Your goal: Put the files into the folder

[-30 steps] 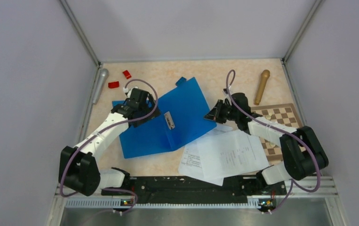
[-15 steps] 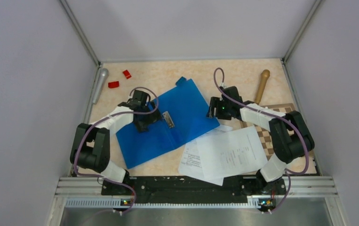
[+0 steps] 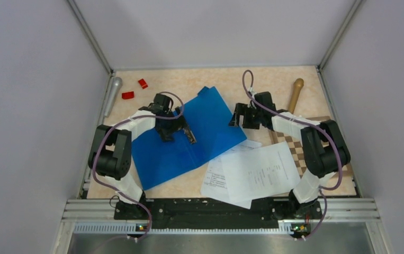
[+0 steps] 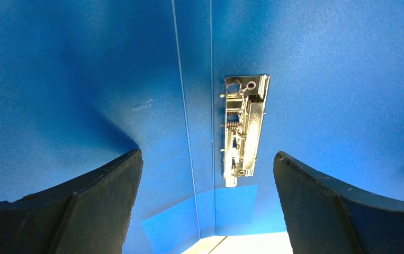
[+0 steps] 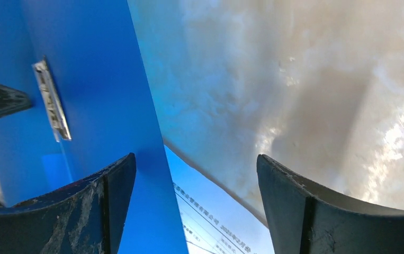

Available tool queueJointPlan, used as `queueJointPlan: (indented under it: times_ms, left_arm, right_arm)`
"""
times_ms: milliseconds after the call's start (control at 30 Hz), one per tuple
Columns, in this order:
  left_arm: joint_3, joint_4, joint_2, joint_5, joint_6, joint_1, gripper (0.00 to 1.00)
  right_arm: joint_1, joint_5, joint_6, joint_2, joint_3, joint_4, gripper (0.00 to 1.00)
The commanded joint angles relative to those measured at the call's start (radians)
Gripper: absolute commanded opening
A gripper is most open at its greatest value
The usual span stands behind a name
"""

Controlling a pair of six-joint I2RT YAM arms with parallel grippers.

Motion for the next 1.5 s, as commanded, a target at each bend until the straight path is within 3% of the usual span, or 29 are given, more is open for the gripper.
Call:
queueJointPlan:
  times_ms: [0, 133, 233, 367, 433, 500, 567, 667, 800, 1033, 1233, 1367, 1467]
  left_arm:
    - [0.063, -0.003, 0.041, 0.036, 0.024, 0.004, 0.97]
    - [0.089, -0.016, 0.069, 0.045, 0.052, 0.004, 0.97]
    - [0.1, -0.016, 0.08, 0.051, 0.063, 0.003, 0.97]
    - [0.116, -0.027, 0.096, 0.06, 0.083, 0.004, 0.97]
    - [0.141, -0.057, 0.111, 0.048, 0.103, 0.004, 0.97]
    - [0.159, -0.078, 0.114, 0.038, 0.118, 0.004, 0.97]
    - [0.171, -0.086, 0.103, 0.06, 0.123, 0.005, 0.97]
    - [0.207, -0.106, 0.076, 0.125, 0.131, 0.004, 0.97]
    - [0.225, -0.155, 0.004, 0.069, 0.134, 0.003, 0.96]
    - [0.072, -0.104, -0.159, 0.022, 0.069, -0.001, 0.75]
    - [-0.037, -0.063, -0.234, -0.005, 0.019, -0.076, 0.67]
    - [-0.036, -0.111, -0.239, -0.061, 0.034, -0.139, 0.46]
    - [-0.041, -0.137, -0.242, -0.112, 0.031, -0.169, 0.41]
  right_arm:
    - [-0.053, -0.259, 0.041, 0.08, 0.06, 0.169, 0.83]
    - [-0.071, -0.394, 0.11, 0.103, 0.06, 0.329, 0.81]
    - [-0.071, -0.461, 0.118, 0.138, 0.117, 0.348, 0.8]
    - [-0.069, -0.621, 0.102, 0.232, 0.264, 0.337, 0.66]
    - [-0.064, -0.676, 0.106, 0.262, 0.308, 0.328, 0.56]
    - [-0.061, -0.673, 0.092, 0.255, 0.305, 0.303, 0.38]
    - [-0.059, -0.639, 0.097, 0.199, 0.244, 0.323, 0.0]
    - [-0.045, -0.533, 0.086, 0.052, 0.115, 0.328, 0.0]
    - [-0.021, -0.406, 0.14, -0.114, -0.066, 0.382, 0.0]
    - [0.039, -0.094, 0.415, -0.314, -0.449, 0.681, 0.0]
    - [0.106, 0.145, 0.593, -0.394, -0.597, 0.708, 0.0]
    - [0.127, 0.103, 0.614, -0.335, -0.575, 0.757, 0.0]
    - [0.156, 0.141, 0.628, -0.307, -0.557, 0.766, 0.0]
